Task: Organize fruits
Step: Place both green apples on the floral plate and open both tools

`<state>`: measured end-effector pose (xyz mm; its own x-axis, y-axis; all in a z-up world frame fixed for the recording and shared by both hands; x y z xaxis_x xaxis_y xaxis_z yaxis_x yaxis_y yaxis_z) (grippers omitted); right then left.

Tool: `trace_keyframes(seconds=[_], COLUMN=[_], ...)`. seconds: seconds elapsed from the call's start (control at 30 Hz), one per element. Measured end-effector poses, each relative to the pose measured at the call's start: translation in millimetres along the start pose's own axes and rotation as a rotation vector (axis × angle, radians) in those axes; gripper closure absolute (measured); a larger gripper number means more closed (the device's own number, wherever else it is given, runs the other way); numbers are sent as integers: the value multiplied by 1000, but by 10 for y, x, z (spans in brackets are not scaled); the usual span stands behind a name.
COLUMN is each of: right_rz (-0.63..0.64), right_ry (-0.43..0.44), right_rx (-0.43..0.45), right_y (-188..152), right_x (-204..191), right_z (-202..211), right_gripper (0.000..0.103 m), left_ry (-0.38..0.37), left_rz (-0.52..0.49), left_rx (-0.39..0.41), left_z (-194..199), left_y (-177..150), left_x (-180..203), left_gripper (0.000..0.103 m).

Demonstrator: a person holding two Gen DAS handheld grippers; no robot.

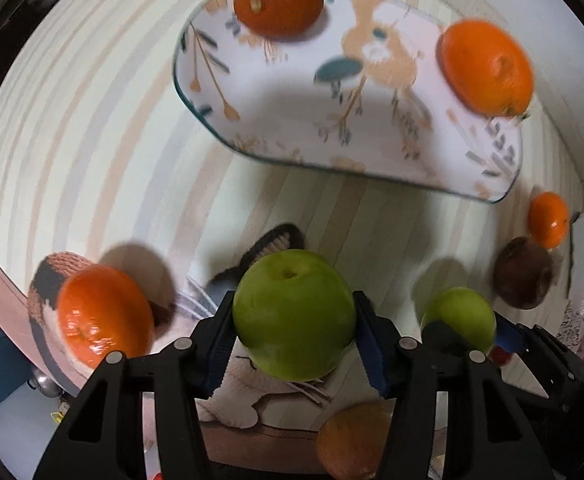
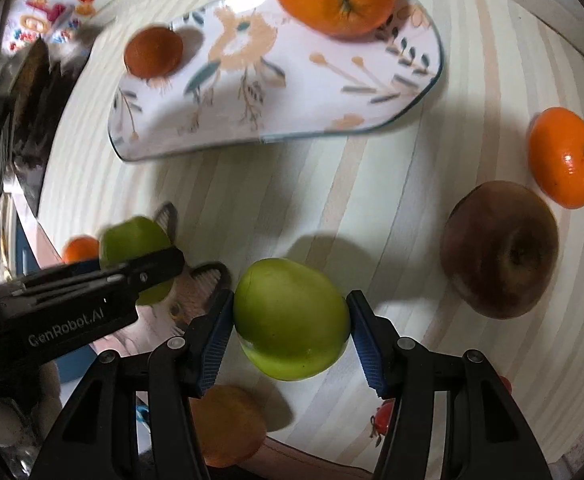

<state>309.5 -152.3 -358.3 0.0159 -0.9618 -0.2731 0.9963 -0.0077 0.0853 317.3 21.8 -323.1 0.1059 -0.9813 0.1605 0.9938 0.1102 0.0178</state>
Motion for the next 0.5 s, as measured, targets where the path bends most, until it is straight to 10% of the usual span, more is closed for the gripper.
trace_keyframes(seconds=[0.23,0.5], right_rz=[-15,32], right_ry=[56,53], right_rx=[116,160], right_y=[431,965], right_x=[-184,-482], right_z=[274,-17], right_gripper=[43,43], left_ry=[-41,10], left_rz=[11,30], left_rx=[98,63], left_z=[573,369], left_y=[423,1087], left_x=[-95,-272], left_gripper=[51,51])
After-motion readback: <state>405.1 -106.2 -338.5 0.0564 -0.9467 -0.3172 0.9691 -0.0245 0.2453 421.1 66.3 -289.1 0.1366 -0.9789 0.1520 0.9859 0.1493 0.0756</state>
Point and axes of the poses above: each gripper's, at about its wrist camera, not at the fingertips, and z roughly against the way its jaws point, x to its right, y to its top, the point moved 1 cm from there along -z, roughly the way its jaws point, and after that the axes turned 3 degrees about x, right-handed, at the moved point
